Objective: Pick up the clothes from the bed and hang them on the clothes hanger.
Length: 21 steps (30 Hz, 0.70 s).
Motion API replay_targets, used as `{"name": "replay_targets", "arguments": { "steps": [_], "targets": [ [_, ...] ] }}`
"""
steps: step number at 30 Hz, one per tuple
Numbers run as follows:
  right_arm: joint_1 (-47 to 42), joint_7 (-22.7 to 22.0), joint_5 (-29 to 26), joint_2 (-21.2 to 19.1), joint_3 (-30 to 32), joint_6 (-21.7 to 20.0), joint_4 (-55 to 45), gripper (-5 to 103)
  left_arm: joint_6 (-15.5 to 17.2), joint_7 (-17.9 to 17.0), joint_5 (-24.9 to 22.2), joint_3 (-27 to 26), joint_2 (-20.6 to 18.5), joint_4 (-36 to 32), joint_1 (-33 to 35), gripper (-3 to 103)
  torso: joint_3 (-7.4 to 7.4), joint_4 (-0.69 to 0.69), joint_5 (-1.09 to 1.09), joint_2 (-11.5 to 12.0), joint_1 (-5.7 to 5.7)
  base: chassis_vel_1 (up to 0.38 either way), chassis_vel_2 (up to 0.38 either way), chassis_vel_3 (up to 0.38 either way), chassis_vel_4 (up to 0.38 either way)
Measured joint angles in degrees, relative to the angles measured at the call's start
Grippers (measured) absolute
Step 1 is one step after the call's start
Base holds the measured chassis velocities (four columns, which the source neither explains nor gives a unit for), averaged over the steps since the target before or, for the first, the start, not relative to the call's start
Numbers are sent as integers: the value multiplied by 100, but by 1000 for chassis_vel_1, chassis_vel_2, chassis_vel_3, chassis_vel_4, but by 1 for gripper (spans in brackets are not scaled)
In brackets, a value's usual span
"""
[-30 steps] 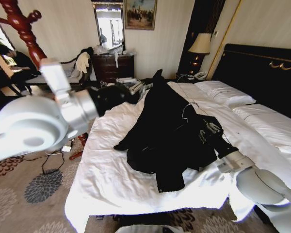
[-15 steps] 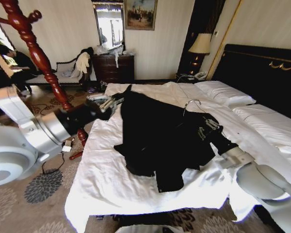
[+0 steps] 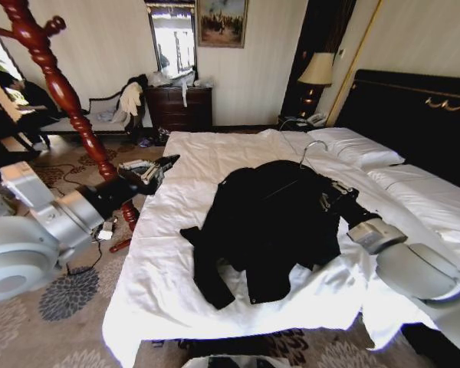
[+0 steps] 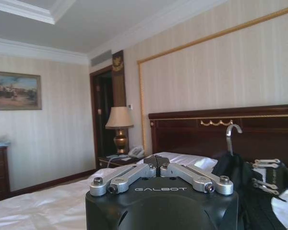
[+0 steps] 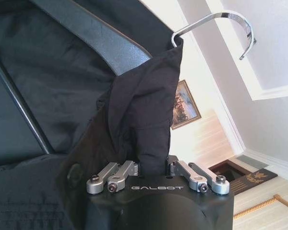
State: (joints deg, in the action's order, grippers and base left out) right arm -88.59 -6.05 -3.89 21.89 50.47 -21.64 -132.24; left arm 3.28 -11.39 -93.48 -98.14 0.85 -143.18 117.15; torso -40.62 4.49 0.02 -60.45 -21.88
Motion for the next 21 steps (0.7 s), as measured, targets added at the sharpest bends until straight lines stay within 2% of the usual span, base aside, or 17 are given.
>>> {"name": "replay_targets", "arguments": {
  "steps": [2, 7, 9, 10, 11, 14, 15, 17, 18, 21],
  "targets": [
    [-2, -29, -42, -19, 3, 1, 8, 23, 2, -11, -21, -9, -7, -1, 28, 0, 0, 0, 1, 0, -1, 0, 0, 0, 0],
    [-96, -65, -32, 33, 69, 151, -27, 23, 94, 95, 10, 223, 429, 1, 32, 0, 1, -4, -4, 0, 0, 0, 0, 0, 0],
    [-111, -68, 33, 48, 74, 238, -41, 23, 163, 206, 36, 454, 721, 0, 19, 0, 1, -4, -4, 0, 0, 0, 0, 0, 0],
    [-115, -69, 93, 54, 77, 289, -45, 23, 204, 251, 37, 687, 987, 2, 7, 0, 0, -2, -2, 0, 0, 0, 0, 0, 0],
    [-115, -69, 93, 54, 77, 289, -45, 23, 204, 251, 37, 687, 987, 2, 7, 0, 0, -2, -2, 0, 0, 0, 0, 0, 0],
    [-186, -68, 158, 78, 108, 350, -66, 23, 335, 550, 233, 1467, 1728, 8, 7, -3, 1, -4, -2, 0, 0, 0, 0, 0, 0],
    [-186, -68, 158, 78, 108, 350, -66, 23, 335, 550, 233, 1467, 1728, 8, 7, -3, 1, -4, -2, 0, 0, 0, 0, 0, 0],
    [-254, -66, 195, 110, 134, 366, -95, 23, 341, 824, 671, 2110, 2173, 8, -4, 7, 1, -8, -7, 0, 2, 0, 0, 0, 0],
    [-281, -60, 214, 125, 144, 377, -112, 23, 320, 911, 754, 2339, 2278, 7, -29, 12, 1, -7, -5, 0, 2, 0, 0, 0, 0],
    [-317, -51, 236, 145, 154, 387, -137, 23, 312, 1137, 665, 2693, 2357, 6, -105, 22, 1, -1, -1, 0, 1, 0, 0, 0, 0]
  ]
}}
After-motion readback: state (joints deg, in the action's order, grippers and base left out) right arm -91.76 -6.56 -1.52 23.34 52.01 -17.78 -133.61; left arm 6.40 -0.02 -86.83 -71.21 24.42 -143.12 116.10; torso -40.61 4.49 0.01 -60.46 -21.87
